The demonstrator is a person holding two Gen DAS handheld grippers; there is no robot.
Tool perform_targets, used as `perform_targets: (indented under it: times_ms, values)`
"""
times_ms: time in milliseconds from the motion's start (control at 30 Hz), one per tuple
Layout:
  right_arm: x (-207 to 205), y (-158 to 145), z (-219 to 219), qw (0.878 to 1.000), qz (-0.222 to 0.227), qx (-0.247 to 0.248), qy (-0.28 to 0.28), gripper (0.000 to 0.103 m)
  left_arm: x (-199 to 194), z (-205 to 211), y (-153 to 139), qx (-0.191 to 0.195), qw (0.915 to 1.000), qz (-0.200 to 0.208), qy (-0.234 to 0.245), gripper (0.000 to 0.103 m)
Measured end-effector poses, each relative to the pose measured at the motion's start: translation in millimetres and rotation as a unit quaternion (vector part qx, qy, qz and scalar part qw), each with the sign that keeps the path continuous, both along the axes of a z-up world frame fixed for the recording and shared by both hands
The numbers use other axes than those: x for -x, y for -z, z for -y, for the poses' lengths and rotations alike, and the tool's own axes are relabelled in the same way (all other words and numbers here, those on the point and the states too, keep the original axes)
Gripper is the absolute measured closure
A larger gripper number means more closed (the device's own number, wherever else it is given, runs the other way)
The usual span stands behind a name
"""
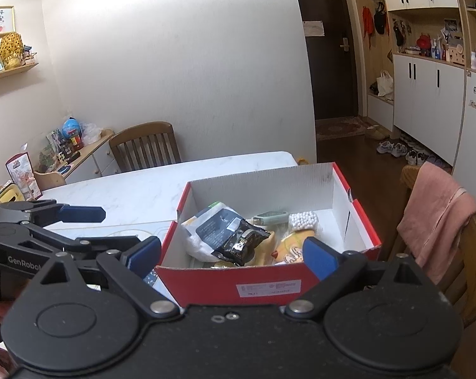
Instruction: Organize objects
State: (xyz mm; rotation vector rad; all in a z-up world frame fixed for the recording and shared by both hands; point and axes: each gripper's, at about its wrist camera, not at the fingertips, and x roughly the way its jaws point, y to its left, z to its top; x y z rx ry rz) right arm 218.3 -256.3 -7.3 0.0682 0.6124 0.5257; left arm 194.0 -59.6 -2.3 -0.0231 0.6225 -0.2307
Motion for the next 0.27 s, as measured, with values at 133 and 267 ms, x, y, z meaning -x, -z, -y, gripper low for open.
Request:
perform_targets:
  times_ms: [133, 267]
  values:
    - [0.2, 2.0, 0.2, 1.000, -0.006, 0.001, -0.003, 0.007, -0.3, 2.0, -0.2, -0.001, 1.0000, 0.003, 0.001, 0.001]
    - [-0.4, 3.4, -0.4, 1.000, -0.009, 0.000, -0.006, 0.007, -0.1, 0.1, -0.7, 0.003, 1.0000, 0.005, 0.001, 0.001]
